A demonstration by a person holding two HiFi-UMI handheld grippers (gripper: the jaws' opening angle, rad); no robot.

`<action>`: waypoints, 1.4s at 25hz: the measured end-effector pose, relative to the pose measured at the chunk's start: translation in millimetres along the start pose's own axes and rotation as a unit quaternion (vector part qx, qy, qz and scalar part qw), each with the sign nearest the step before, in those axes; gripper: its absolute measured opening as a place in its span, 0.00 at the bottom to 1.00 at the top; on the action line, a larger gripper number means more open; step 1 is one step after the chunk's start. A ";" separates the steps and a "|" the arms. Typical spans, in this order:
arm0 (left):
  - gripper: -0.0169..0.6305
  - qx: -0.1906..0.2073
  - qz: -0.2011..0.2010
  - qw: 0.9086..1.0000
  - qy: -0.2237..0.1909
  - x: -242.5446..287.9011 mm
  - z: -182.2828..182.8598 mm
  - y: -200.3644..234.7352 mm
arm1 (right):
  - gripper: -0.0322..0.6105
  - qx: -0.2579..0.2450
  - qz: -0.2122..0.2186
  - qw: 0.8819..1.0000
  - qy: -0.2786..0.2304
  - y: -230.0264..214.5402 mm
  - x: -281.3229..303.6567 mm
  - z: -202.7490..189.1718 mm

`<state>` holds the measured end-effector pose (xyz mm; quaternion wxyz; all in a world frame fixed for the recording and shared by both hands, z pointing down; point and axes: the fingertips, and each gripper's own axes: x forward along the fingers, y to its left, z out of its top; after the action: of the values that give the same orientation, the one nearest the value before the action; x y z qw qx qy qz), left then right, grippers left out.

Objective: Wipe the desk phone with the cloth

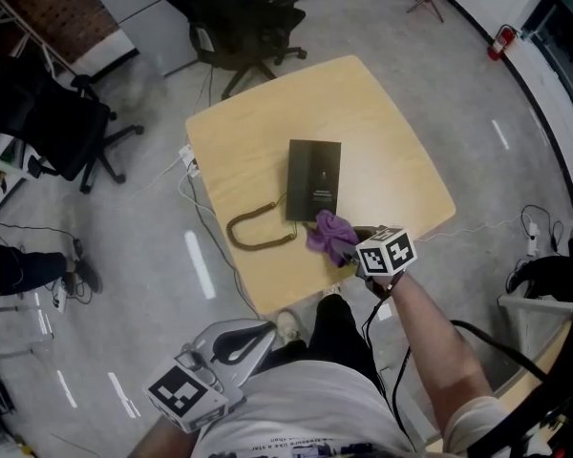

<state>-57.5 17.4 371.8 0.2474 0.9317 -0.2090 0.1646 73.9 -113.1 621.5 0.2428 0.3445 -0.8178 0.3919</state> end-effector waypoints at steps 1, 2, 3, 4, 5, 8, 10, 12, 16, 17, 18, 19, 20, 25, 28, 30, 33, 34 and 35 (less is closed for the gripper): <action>0.03 -0.003 -0.003 1.000 0.001 3.5 1.3 -1.1 | 0.24 0.002 -0.003 1.000 -0.001 -3.8 -3.0 -1.6; 0.03 -0.003 -0.006 1.000 0.003 6.8 2.5 -1.6 | 0.24 0.004 -0.006 1.000 -0.001 -7.8 -6.2 -2.9; 0.03 -0.003 -0.008 1.000 0.003 9.8 4.2 -1.7 | 0.24 0.006 -0.009 1.000 -0.002 -11.8 -9.5 -3.7; 0.03 -0.002 -0.010 1.000 0.003 12.4 6.3 -1.5 | 0.24 0.009 -0.013 1.000 -0.002 -15.9 -12.8 -4.2; 0.03 -0.001 -0.012 1.000 0.002 14.5 8.2 -1.0 | 0.24 0.011 -0.017 1.000 -0.003 -20.1 -15.9 -4.4; 0.03 0.007 -0.012 1.000 0.006 17.6 8.2 4.2 | 0.24 0.019 -0.033 0.999 -0.008 -33.7 -25.4 -4.0; 0.03 0.016 -0.009 1.000 0.010 18.2 5.0 9.9 | 0.24 0.023 -0.043 0.999 -0.010 -43.4 -31.2 -3.3; 0.03 0.019 -0.010 1.000 0.011 20.5 5.9 11.3 | 0.24 0.022 -0.051 0.998 -0.008 -50.4 -35.6 -3.7; 0.03 0.027 -0.016 0.999 0.007 22.9 12.9 9.7 | 0.24 0.012 -0.061 0.998 -0.012 -51.0 -44.3 -0.4; 0.03 0.030 -0.018 0.999 0.002 22.3 16.1 9.6 | 0.24 0.008 -0.064 0.998 -0.016 -48.4 -47.3 2.2; 0.03 0.032 -0.020 0.999 -0.004 20.9 19.0 9.7 | 0.24 0.004 -0.068 0.997 -0.022 -44.8 -50.7 5.0; 0.03 0.034 -0.019 0.999 -0.008 18.7 20.5 10.6 | 0.24 -0.001 -0.072 0.997 -0.028 -40.3 -54.4 7.6; 0.03 0.035 -0.018 0.999 -0.008 15.6 20.1 12.2 | 0.24 -0.007 -0.076 0.996 -0.034 -35.0 -58.3 9.6; 0.03 0.049 -0.017 0.999 -0.017 -5.8 15.8 17.4 | 0.24 -0.043 -0.098 0.992 -0.063 6.5 -78.0 11.3; 0.03 0.062 -0.025 0.997 -0.024 -15.9 11.3 11.0 | 0.24 -0.058 -0.110 0.989 -0.080 35.3 -94.3 5.7; 0.03 0.065 -0.032 0.997 -0.030 -22.6 5.5 5.0 | 0.24 -0.064 -0.118 0.986 -0.094 55.9 -108.0 0.8; 0.03 0.064 -0.044 0.997 -0.028 -30.6 -11.8 -3.1 | 0.24 -0.079 -0.129 0.982 -0.112 89.3 -128.7 -10.3; 0.03 0.062 -0.049 0.997 -0.024 -32.0 -19.4 -6.0 | 0.24 -0.082 -0.132 0.981 -0.116 100.6 -136.6 -16.7; 0.03 0.061 -0.054 0.996 -0.021 -33.0 -26.6 -9.3 | 0.24 -0.087 -0.136 0.980 -0.120 111.6 -145.0 -23.8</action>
<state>-86.9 49.0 376.5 0.1940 0.9583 -0.1527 0.1442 86.3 11.0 485.6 0.2230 0.4741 -0.8175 0.2390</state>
